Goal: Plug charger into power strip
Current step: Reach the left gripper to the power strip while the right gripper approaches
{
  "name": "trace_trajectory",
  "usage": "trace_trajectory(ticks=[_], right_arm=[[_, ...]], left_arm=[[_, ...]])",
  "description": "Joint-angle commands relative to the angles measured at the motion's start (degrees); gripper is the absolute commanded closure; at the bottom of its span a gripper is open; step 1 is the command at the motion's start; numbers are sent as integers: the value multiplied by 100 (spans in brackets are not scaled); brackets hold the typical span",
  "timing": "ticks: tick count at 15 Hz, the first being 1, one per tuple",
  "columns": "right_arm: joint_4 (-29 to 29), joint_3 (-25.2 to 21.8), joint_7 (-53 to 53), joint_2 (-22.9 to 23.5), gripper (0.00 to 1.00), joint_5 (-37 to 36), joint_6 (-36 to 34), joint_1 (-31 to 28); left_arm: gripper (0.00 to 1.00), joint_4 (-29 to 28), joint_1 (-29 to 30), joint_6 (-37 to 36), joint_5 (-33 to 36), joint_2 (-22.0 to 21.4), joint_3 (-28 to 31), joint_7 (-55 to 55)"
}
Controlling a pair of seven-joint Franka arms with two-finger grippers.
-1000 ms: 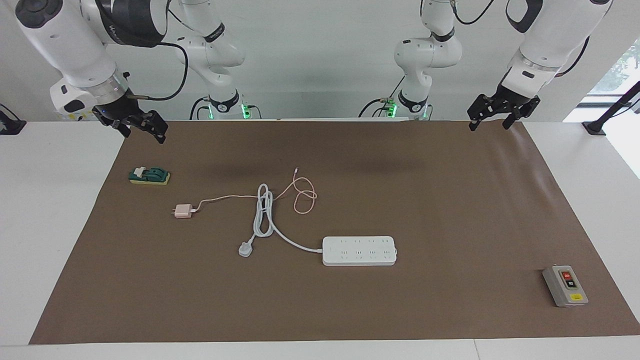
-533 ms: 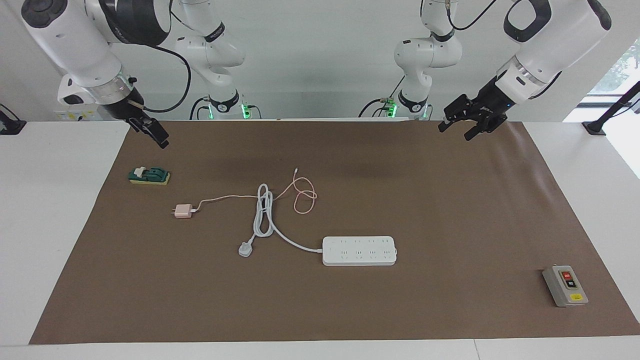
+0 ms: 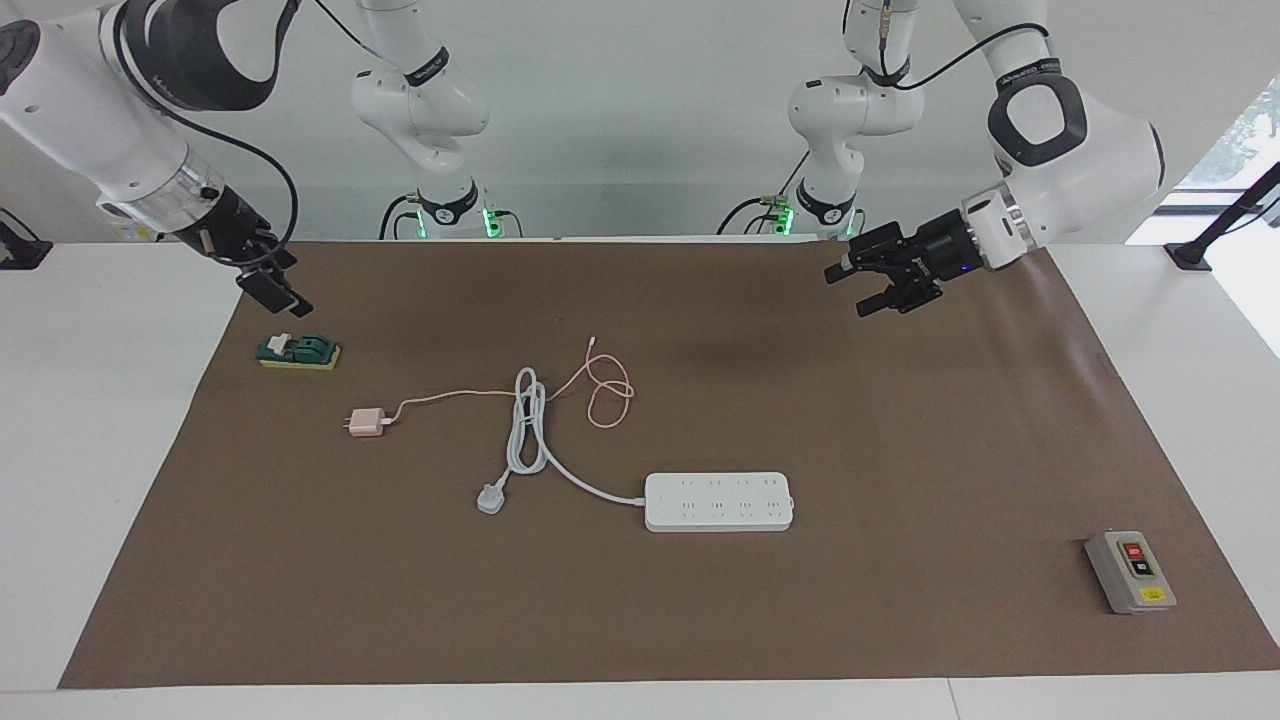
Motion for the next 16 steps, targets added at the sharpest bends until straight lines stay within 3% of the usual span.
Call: trace_trajectory(ticks=[1,5,9,11,14,16], right_arm=[[-73,54,487,232,0,505,355,-291],[-257,37,1084,531,0,1005,672,-562],[-311,45,1166,901,0,1453,892,-634],[-311,45,1122,997,0,1489,927,-555],[-205,45,-279,1594,0,1621,673,-677],[-136,37,-592,1735,0,1552,655,-669]], left_arm=[[0,-76,50,60,-769,274,-51,491],[0,-348,24,-62,-2060,556,-60,614],[0,-454,15,-555,-3082,1424,-86,2017],[0,-489,-168,-547,-3458,1663,-104,2284],[0,-603,-695,-477,-4346,1672,-104,2285],[0,-595,-1012,-363,-4839,1690,-104,2276]])
